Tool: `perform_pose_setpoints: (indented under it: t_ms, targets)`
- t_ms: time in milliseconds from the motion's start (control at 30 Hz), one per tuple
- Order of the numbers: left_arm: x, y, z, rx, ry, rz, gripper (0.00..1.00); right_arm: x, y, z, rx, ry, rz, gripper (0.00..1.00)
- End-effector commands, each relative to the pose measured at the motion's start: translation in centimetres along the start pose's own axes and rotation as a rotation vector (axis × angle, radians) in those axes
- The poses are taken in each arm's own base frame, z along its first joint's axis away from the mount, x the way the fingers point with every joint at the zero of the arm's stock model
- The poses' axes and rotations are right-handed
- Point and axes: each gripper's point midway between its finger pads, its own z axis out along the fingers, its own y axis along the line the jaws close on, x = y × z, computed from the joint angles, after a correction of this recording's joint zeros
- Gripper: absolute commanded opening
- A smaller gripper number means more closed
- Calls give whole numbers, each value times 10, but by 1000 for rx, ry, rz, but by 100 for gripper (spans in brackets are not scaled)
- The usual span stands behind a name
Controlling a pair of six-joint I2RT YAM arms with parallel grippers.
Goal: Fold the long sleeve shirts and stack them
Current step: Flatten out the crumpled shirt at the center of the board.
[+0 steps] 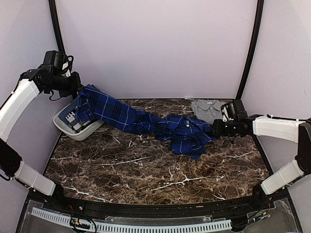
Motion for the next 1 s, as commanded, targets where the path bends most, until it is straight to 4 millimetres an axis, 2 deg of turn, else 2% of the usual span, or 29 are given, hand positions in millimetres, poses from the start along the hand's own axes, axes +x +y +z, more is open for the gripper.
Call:
perform_pose_setpoints:
  t_ms: [0, 300, 467, 567, 600, 633, 667, 700, 733, 767, 800, 833, 867, 900, 933, 967]
  targets:
    - [-10, -3, -17, 24, -48, 6, 0, -8, -6, 13, 6, -50, -53, 60]
    - [-9, -5, -22, 29, -47, 11, 0, 6, -21, 29, 34, -32, -84, 61]
    - [-4, -1, -27, 17, -42, 10, 0, 13, -20, 46, 20, 1, -108, 61]
    - [8, 0, -30, 36, -16, 4, 0, 4, -17, 55, 19, -11, -116, 58]
    - [22, 2, -24, 45, 24, -1, 0, 2, -16, 57, 19, -10, -121, 55]
    - [27, 1, -27, 60, 29, -7, 0, 0, -15, 60, 19, -7, -125, 51]
    - [48, 2, -19, 78, 84, -10, 0, -4, -14, 62, 20, -9, -127, 46]
    - [57, 1, -21, 95, 94, -17, 0, -8, -12, 64, 20, -10, -128, 40]
    - [84, 3, -12, 97, 158, -16, 0, -15, -10, 65, 18, -21, -129, 31]
    - [93, 1, -15, 108, 165, -19, 0, -16, -9, 67, 22, -7, -130, 23]
    - [121, 2, -7, 105, 228, -9, 0, -20, -7, 67, 19, -5, -129, 14]
    - [131, 1, -9, 110, 236, -20, 0, -25, -4, 67, 17, -7, -127, 7]
    - [159, 2, -2, 104, 296, -7, 2, -29, -1, 67, 12, -8, -126, 2]
    - [167, 3, -2, 97, 303, -18, 3, -33, 2, 65, 7, -9, -125, 0]
    - [189, 8, 3, 79, 349, -7, 8, -38, 6, 64, 0, -14, -126, 0]
    - [200, 16, 5, 46, 365, -15, 12, -41, 10, 61, -5, -17, -131, 0]
